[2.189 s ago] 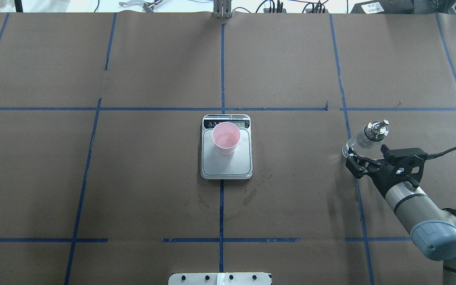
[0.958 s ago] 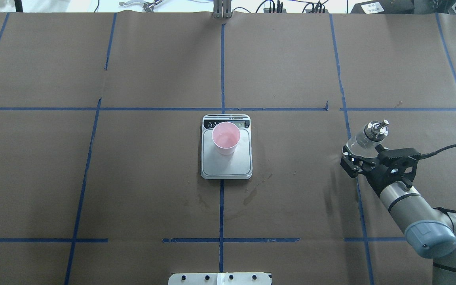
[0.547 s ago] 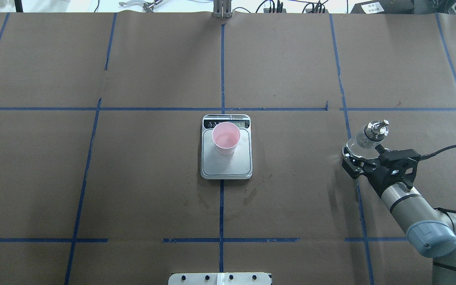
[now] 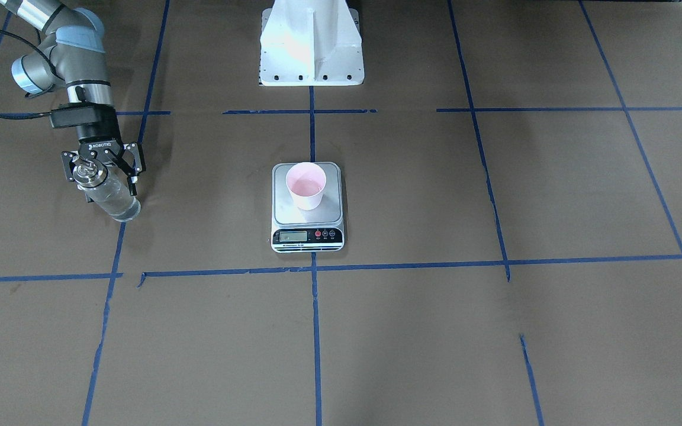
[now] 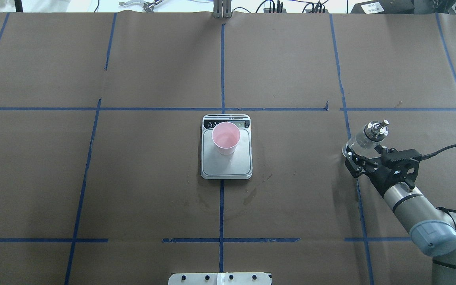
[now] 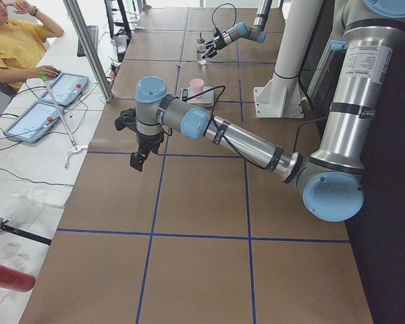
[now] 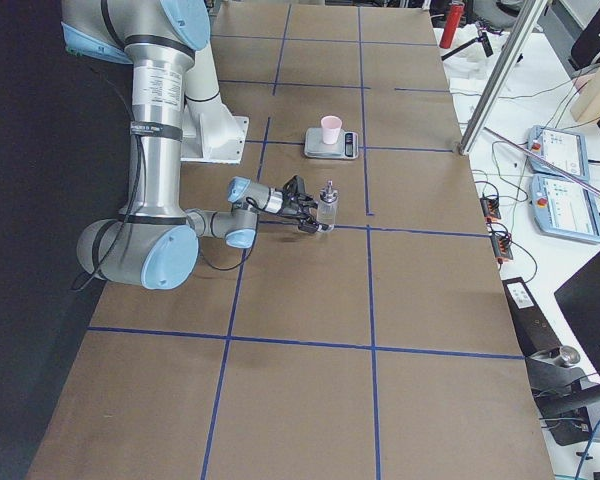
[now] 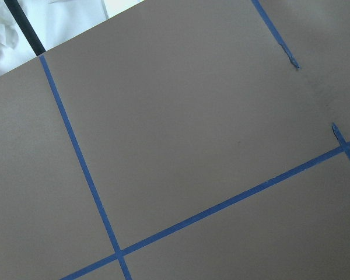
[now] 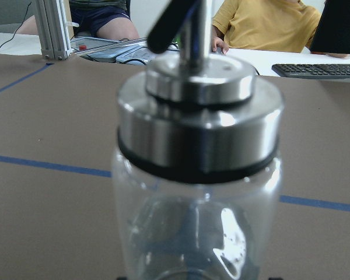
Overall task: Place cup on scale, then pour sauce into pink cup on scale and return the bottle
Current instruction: 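Grasp the glass bottle with the right gripper and lift it, then carry the bottle with the right gripper over the pink cup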
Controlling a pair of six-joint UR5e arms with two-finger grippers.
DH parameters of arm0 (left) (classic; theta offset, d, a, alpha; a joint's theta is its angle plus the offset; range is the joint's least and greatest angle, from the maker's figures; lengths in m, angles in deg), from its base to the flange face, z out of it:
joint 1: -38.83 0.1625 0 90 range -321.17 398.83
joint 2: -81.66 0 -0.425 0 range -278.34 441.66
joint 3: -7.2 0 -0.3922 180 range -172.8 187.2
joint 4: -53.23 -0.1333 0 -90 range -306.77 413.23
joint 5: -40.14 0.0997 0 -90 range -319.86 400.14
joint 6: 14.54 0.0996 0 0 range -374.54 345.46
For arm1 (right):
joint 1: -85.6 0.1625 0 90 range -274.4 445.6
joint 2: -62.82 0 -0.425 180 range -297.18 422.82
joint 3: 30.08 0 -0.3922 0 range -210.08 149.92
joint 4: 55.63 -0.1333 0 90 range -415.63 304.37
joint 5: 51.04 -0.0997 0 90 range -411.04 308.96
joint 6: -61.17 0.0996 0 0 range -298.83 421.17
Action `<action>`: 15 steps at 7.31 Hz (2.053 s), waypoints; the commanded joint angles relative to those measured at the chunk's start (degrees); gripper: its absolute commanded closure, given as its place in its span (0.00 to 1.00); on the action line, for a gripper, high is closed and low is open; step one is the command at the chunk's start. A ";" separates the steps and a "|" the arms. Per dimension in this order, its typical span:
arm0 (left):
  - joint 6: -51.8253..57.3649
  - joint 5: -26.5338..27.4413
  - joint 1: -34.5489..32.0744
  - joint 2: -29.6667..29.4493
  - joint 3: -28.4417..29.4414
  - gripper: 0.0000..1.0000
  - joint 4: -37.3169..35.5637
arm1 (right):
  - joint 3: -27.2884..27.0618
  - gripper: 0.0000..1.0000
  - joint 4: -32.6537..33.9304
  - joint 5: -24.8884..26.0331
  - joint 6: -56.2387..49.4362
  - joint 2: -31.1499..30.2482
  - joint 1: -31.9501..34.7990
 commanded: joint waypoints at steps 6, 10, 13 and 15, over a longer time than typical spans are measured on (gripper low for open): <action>0.00 0.01 -0.64 1.40 -1.93 0.00 -0.09 | -1.14 1.00 9.52 0.28 -9.40 8.36 4.40; 0.00 -0.08 -0.64 1.59 -2.46 0.00 -0.09 | -13.85 1.00 44.11 3.61 -9.40 14.71 4.58; 0.00 -0.17 -0.64 1.59 -2.46 0.00 -0.09 | -17.68 1.00 64.70 3.71 -8.26 21.58 1.34; 0.00 -0.17 -0.64 1.59 -2.55 0.00 -0.09 | -17.76 1.00 76.16 7.56 -8.34 24.98 -1.48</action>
